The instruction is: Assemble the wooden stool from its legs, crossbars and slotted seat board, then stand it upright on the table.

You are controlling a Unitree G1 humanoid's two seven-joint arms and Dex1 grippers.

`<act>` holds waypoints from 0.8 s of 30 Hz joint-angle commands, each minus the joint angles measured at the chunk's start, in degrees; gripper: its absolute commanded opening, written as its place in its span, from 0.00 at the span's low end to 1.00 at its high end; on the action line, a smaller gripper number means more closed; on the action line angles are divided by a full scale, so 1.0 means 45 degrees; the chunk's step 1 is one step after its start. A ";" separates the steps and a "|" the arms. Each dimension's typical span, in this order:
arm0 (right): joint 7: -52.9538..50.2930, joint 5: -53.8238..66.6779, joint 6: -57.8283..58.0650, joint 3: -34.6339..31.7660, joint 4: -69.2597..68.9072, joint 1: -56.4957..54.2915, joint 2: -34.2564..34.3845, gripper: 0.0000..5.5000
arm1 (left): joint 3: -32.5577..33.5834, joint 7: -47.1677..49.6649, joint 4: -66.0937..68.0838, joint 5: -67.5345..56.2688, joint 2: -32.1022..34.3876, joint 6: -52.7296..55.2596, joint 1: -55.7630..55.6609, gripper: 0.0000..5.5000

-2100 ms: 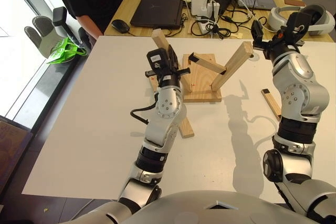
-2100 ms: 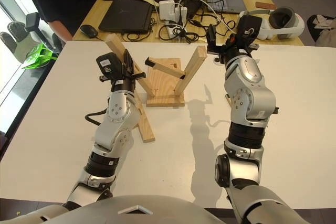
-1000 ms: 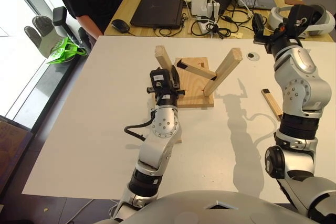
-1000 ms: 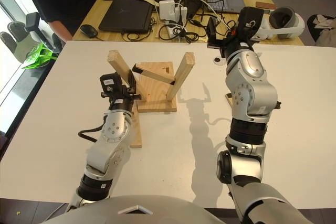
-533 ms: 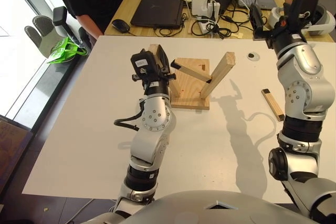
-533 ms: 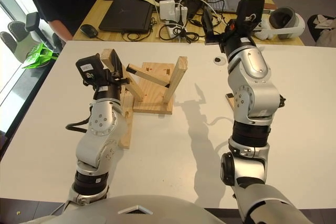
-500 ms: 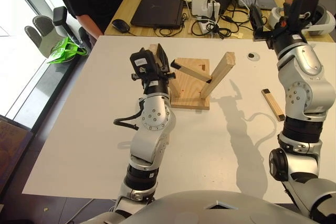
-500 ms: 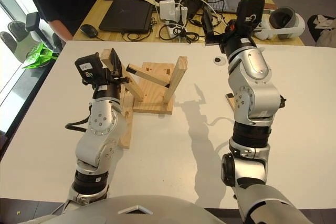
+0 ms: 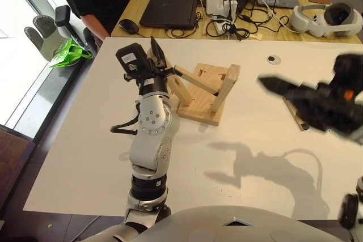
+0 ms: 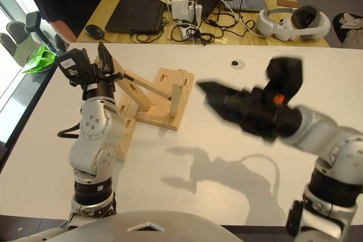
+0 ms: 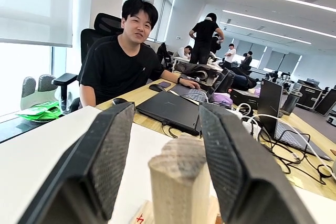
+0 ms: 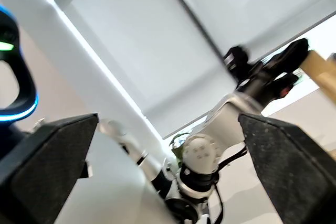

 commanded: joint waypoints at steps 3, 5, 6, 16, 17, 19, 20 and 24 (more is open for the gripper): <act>0.0794 0.0460 -0.1575 0.1668 -0.1403 0.0680 -0.1464 0.90 | 0.0102 -0.0066 -0.0003 -0.0196 -0.1255 0.0507 0.0201 0.41; -0.0108 -0.1266 -0.1775 0.2458 -0.1876 0.1006 -0.1286 0.90 | 0.0170 -0.0222 0.0200 -0.0527 -0.1412 0.0639 0.0105 0.41; -0.0375 -0.2783 -0.1903 0.2997 -0.2117 0.1231 -0.1123 0.90 | 0.0243 -0.0297 0.0270 -0.0671 -0.1415 0.0685 0.0023 0.41; -0.0650 -1.0641 -0.4140 0.5847 -0.2319 0.1457 0.0135 0.90 | 0.0811 -0.1001 0.0572 -0.1305 -0.1030 0.0934 -0.0713 0.41; -0.0997 -1.1097 -0.4351 0.6177 -0.2143 0.1207 0.0705 0.90 | 0.0763 -0.1020 0.0576 -0.1291 -0.1065 0.0931 -0.0735 0.41; -0.1866 -1.2544 -0.5115 0.7136 -0.1567 0.0602 0.2245 0.90 | 0.0710 -0.1112 0.0652 -0.1304 -0.1062 0.0961 -0.0828 0.41; -0.2301 -1.3266 -0.5479 0.7619 -0.1238 0.0326 0.2969 0.90 | 0.0700 -0.1153 0.0685 -0.1315 -0.1046 0.0979 -0.0875 0.41; -0.3214 -1.6192 -0.6666 0.9464 -0.0204 -0.0718 0.4774 0.90 | 0.0716 -0.1289 0.0637 -0.1240 -0.0931 0.1067 -0.1025 0.41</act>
